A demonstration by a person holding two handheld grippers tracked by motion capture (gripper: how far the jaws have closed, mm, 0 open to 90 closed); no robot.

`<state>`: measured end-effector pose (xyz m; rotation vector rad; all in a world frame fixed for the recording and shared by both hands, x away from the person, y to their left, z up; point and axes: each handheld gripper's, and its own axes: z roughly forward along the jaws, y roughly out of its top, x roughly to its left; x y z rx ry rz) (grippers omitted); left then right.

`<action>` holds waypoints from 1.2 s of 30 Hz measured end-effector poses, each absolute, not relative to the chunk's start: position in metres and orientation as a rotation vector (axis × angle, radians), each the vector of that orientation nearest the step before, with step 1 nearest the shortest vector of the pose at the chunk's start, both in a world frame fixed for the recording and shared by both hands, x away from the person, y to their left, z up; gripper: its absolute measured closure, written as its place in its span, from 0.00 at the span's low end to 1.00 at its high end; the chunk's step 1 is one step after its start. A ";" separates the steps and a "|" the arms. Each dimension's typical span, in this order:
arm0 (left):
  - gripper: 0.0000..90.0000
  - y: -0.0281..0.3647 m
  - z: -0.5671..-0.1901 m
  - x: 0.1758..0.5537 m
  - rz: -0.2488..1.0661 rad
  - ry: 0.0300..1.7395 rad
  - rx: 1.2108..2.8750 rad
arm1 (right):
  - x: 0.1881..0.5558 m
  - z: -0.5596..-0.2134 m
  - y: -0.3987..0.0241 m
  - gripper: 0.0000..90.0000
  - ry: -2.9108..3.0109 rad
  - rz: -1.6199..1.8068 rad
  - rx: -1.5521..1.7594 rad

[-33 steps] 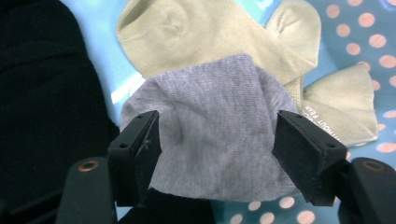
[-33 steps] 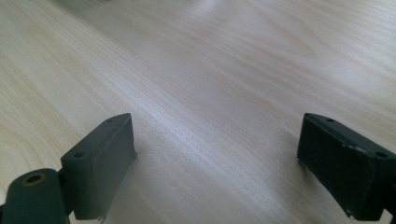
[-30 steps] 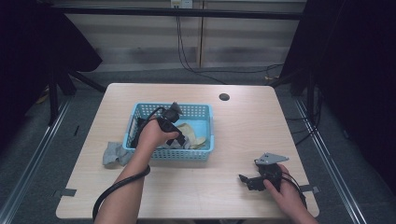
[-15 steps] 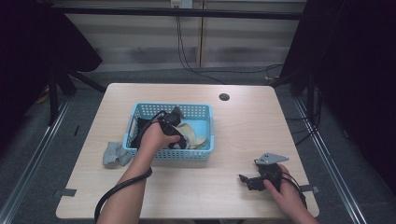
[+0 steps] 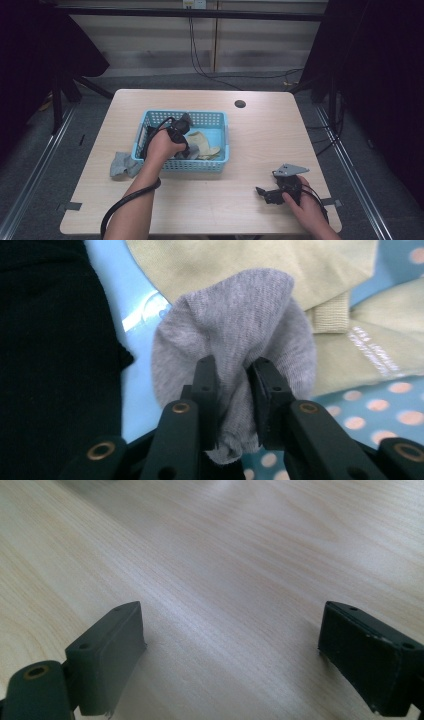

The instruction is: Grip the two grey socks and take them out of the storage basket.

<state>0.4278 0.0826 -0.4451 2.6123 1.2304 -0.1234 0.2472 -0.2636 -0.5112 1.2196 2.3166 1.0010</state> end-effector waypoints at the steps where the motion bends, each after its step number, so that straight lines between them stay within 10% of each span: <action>1: 0.84 0.083 -0.443 0.428 -0.119 1.223 2.618 | 0.247 -0.511 -0.264 0.12 2.317 1.001 1.219; 36: 0.86 0.123 -0.376 0.433 -0.097 1.268 2.560 | 0.247 -0.511 -0.264 0.12 2.316 1.001 1.218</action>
